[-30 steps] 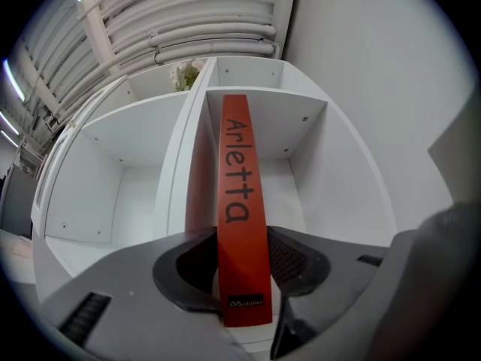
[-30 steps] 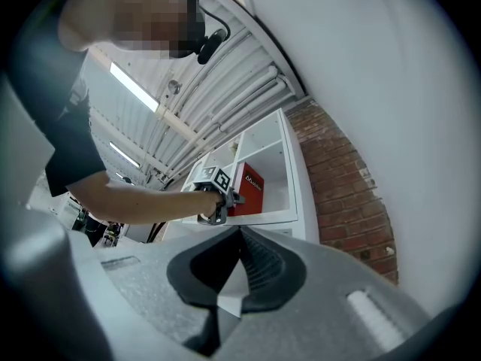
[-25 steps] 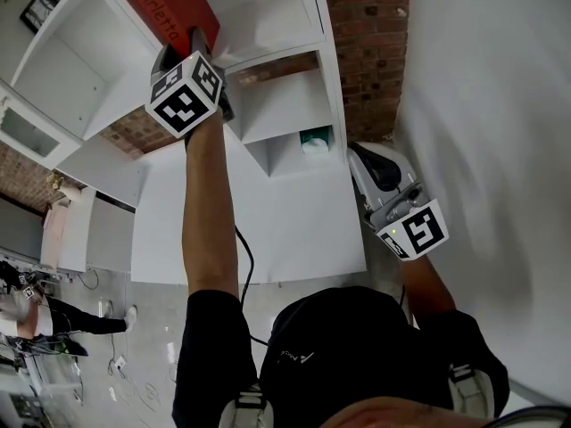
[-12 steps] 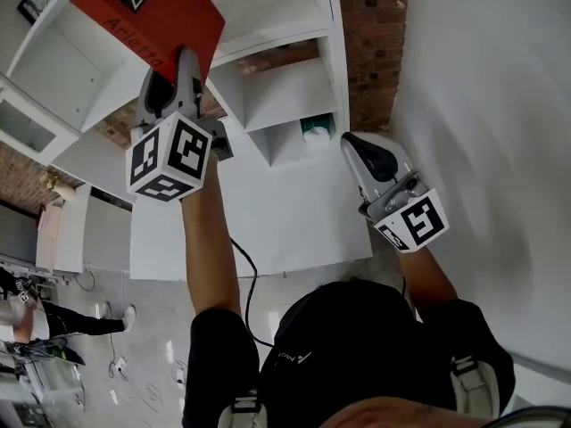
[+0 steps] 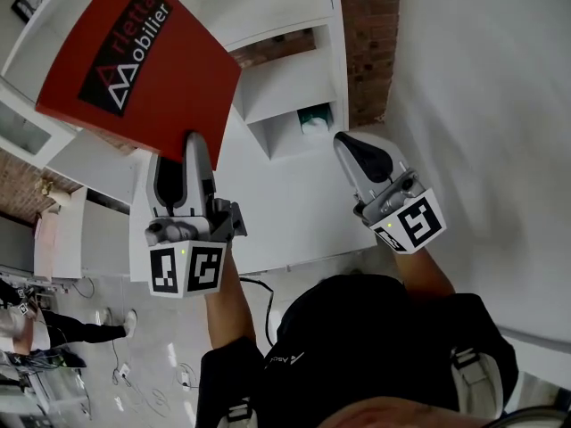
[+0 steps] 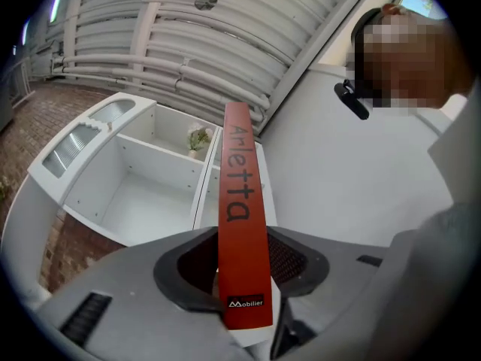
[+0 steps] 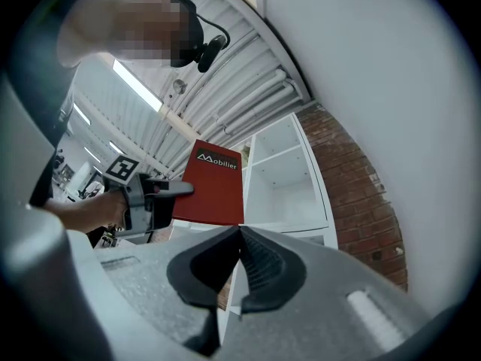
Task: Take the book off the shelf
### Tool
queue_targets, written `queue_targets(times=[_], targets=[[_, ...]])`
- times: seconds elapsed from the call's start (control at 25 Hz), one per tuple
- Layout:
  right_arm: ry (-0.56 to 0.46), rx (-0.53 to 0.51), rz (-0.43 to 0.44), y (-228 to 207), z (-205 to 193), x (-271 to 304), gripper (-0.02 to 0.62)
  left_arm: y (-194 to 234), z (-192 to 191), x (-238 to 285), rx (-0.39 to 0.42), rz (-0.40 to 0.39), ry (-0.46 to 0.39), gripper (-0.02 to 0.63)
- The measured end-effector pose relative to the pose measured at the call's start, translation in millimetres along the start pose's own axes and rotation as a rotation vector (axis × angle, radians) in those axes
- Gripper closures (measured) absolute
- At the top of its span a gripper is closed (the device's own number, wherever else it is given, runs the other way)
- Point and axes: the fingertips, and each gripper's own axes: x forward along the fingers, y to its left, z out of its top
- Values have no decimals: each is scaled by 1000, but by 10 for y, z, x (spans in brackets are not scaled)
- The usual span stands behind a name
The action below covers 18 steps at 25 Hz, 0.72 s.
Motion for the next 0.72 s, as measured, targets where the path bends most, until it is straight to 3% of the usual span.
queue_targets(times=[0.32, 0.72], targets=[[16, 17, -14, 147, -93, -77, 594, -134, -233, -541, -19, -32, -23, 445], [50, -14, 4, 249, -151, 22, 595, -97, -422, -575, -69, -51, -8, 445]])
